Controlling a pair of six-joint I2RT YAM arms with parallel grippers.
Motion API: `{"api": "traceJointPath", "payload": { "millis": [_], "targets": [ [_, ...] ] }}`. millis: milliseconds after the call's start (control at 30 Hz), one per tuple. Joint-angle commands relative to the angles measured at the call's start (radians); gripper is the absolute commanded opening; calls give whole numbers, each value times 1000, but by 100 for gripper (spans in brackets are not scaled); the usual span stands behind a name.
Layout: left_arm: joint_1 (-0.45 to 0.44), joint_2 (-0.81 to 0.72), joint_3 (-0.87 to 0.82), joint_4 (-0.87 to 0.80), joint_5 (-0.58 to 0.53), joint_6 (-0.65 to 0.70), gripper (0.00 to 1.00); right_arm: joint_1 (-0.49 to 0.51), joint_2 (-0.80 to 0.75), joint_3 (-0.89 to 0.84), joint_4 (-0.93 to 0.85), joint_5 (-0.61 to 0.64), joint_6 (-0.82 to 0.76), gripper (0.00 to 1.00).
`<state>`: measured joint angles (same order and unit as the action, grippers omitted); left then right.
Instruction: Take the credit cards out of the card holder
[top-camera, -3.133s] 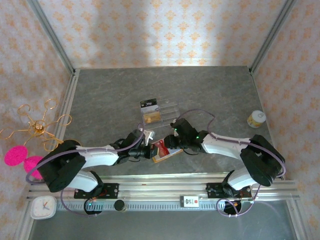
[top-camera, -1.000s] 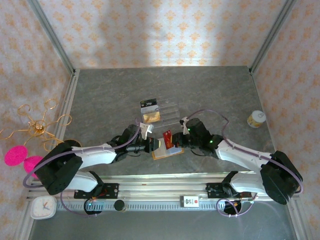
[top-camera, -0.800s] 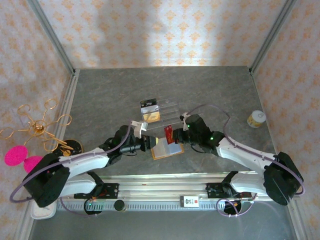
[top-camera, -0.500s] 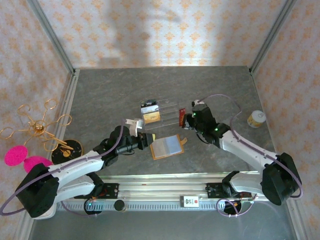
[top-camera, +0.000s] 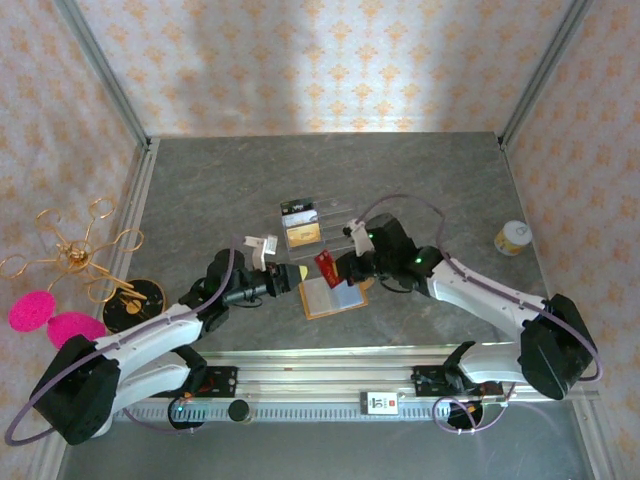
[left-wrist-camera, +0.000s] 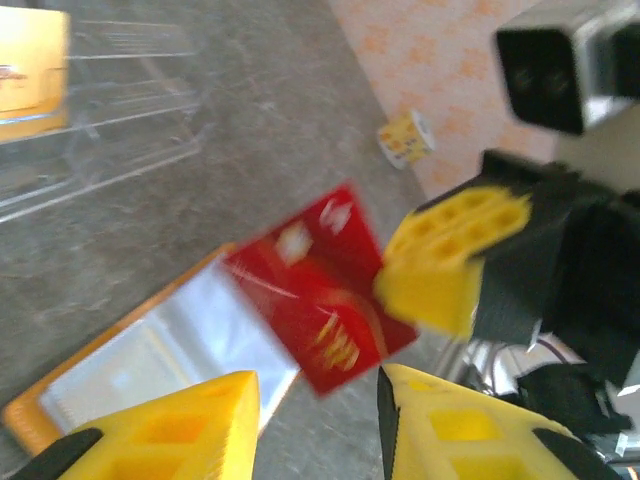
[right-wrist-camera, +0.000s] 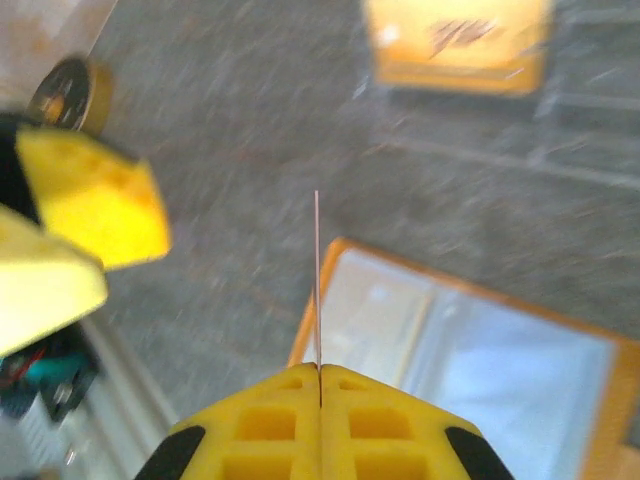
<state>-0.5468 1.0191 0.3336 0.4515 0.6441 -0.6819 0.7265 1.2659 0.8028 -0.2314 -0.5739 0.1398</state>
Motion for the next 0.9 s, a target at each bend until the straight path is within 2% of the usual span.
{"api": "traceJointPath", "payload": {
  "millis": [0, 167, 333, 400, 600, 667, 867],
  "targets": [
    [6, -30, 103, -58, 135, 52, 37, 36, -25, 21, -75, -100, -64, 0],
    [7, -66, 217, -349, 203, 194, 38, 56, -40, 23, -86, -180, -94, 0],
    [7, -57, 271, -562, 238, 328, 41, 70, -48, 38, -99, -237, -139, 0],
    [7, -56, 272, -580, 270, 355, 49, 71, -60, 45, -98, -268, -150, 0],
    [7, -17, 291, -604, 345, 421, 49, 81, -79, 70, -124, -353, -199, 0],
    [7, -5, 293, -590, 379, 424, 46, 85, -79, 75, -135, -345, -204, 0],
    [7, 28, 302, -574, 441, 433, 21, 85, -74, 81, -126, -307, -193, 0]
  ]
}}
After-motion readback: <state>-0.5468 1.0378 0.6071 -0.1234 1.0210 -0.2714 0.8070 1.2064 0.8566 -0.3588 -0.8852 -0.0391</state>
